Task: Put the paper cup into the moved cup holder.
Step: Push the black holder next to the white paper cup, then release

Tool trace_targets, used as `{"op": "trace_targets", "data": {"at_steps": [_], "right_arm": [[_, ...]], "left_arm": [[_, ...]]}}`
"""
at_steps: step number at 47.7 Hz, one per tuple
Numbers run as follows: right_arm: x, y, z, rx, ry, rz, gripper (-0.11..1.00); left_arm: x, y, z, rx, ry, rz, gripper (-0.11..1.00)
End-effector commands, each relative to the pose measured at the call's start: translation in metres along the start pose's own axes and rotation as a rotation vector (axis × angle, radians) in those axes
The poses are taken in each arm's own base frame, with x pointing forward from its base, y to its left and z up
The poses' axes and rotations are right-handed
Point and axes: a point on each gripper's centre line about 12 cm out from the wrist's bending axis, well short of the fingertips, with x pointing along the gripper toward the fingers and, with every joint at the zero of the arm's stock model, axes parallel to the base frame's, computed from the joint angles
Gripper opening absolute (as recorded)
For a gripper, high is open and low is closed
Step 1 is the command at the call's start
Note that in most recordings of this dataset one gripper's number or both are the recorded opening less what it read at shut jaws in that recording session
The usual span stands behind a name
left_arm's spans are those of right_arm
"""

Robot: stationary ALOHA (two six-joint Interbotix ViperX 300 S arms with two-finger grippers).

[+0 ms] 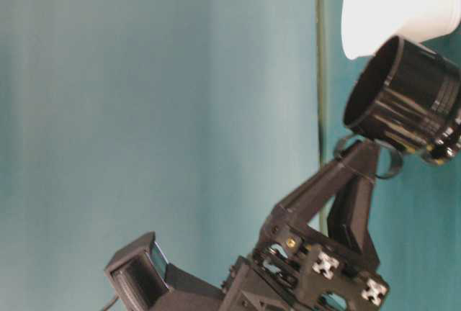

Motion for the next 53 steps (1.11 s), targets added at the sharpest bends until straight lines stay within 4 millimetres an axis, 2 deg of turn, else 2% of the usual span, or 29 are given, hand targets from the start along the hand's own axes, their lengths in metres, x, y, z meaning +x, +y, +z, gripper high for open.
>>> {"op": "trace_targets", "data": {"at_steps": [1,7,22,29,44,53], "right_arm": [[-0.001,0.002,0.009,0.012,-0.021,0.005,-0.04],[-0.001,0.002,0.009,0.014,-0.021,0.005,-0.04],[-0.001,0.002,0.01,0.015,-0.022,0.006,-0.04],[-0.001,0.002,0.01,0.014,-0.023,0.004,-0.04],[-0.001,0.0,0.008,0.017,-0.006,-0.004,-0.04],[-0.001,0.0,0.008,0.017,-0.008,-0.006,-0.04]], "left_arm": [[0.001,-0.002,-0.001,0.0,-0.005,-0.007,0.2],[0.004,-0.007,-0.014,0.001,0.027,-0.017,0.2],[0.008,-0.02,-0.028,-0.011,0.064,-0.049,0.2],[0.006,-0.018,-0.025,-0.013,0.06,-0.044,0.2],[0.006,0.002,-0.022,-0.024,0.091,0.005,0.2],[0.006,0.004,-0.022,-0.032,0.092,0.009,0.2]]}}
